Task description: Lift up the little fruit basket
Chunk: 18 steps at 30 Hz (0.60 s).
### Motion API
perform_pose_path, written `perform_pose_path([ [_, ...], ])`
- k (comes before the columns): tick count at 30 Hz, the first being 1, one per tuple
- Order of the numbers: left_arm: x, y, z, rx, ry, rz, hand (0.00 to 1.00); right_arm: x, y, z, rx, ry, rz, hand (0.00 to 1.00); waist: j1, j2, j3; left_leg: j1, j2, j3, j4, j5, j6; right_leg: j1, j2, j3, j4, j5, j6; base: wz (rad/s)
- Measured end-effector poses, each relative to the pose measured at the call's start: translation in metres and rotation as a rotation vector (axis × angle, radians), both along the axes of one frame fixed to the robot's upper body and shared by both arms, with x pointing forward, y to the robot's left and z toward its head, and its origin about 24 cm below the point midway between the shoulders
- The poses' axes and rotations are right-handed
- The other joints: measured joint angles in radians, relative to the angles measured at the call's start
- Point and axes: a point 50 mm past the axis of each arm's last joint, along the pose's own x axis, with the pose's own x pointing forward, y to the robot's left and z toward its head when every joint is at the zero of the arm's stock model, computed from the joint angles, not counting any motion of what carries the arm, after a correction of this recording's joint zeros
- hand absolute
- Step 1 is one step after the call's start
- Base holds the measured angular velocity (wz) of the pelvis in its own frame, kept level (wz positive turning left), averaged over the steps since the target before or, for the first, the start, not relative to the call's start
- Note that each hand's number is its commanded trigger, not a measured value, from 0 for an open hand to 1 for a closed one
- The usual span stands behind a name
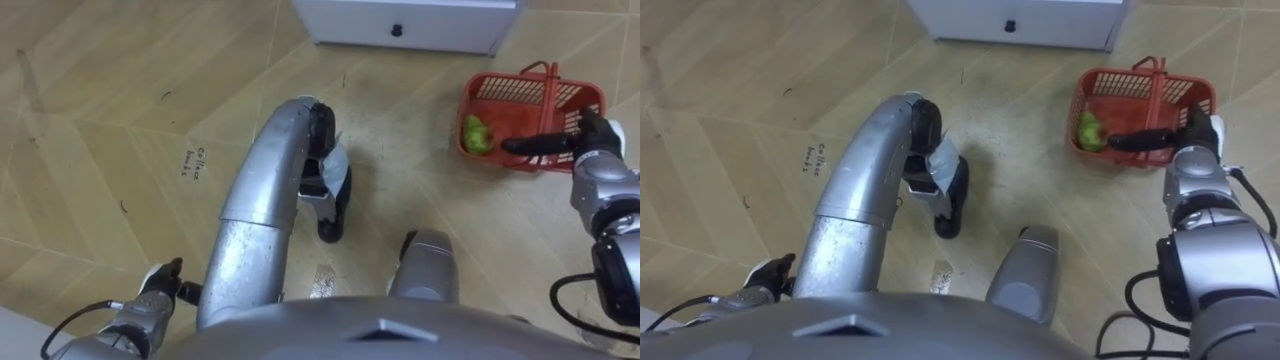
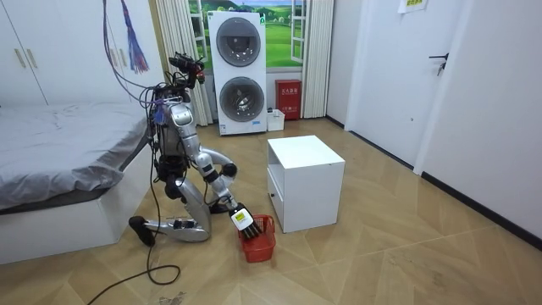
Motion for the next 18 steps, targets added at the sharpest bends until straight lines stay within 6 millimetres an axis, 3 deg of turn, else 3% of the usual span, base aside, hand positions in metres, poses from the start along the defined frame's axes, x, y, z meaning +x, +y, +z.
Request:
perform_pose_path([
  [18, 0.0077, -0.0061, -0.0004, -0.018, -0.015, -0.003, 0.0, 0.0007, 0.0063, -0.0035, 0.047, 0.017, 0.05, 1.0, 0.022, -0.003, 0.0017, 0.0, 0.005, 0.0, 0.0, 0.0, -0.001, -0.002, 0.002, 0.001, 0.002, 0.0, 0.001, 0.0],
])
